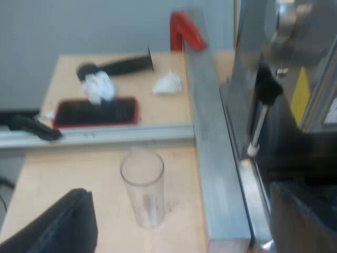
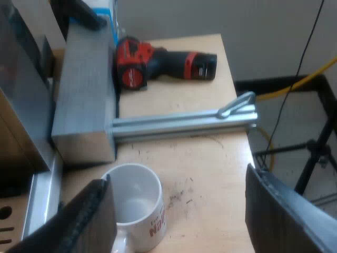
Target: Remove mug from coffee machine
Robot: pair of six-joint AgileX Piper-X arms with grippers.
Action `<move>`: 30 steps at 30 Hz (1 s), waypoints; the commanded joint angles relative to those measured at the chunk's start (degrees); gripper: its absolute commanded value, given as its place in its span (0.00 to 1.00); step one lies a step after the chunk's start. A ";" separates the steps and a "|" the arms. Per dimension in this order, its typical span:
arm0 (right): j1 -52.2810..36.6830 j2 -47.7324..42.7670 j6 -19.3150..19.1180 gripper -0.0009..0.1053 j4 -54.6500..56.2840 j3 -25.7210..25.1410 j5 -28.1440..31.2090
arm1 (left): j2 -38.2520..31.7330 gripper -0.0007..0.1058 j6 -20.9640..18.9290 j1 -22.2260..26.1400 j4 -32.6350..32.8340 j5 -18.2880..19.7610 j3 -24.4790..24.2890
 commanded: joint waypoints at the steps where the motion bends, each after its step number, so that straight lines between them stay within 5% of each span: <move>1: -0.13 -3.70 -1.21 0.54 0.00 -0.65 -0.29 | -3.18 0.66 0.06 0.01 -0.16 -0.82 -0.41; 13: -0.13 -23.66 -1.09 0.54 0.57 3.86 -0.76 | -21.69 0.66 0.47 0.01 0.29 -0.71 -0.41; 18: -0.13 -32.55 -1.09 0.54 0.68 7.60 -0.65 | -28.55 0.66 0.93 0.01 7.80 -0.71 -0.41; 23: 0.06 -31.97 -1.09 0.54 4.88 7.12 0.41 | -29.26 0.66 1.20 0.01 15.54 -1.18 -1.55; 30: 0.06 -32.06 -1.09 0.54 3.69 9.67 0.14 | -29.24 0.66 1.37 0.01 13.02 -1.31 0.23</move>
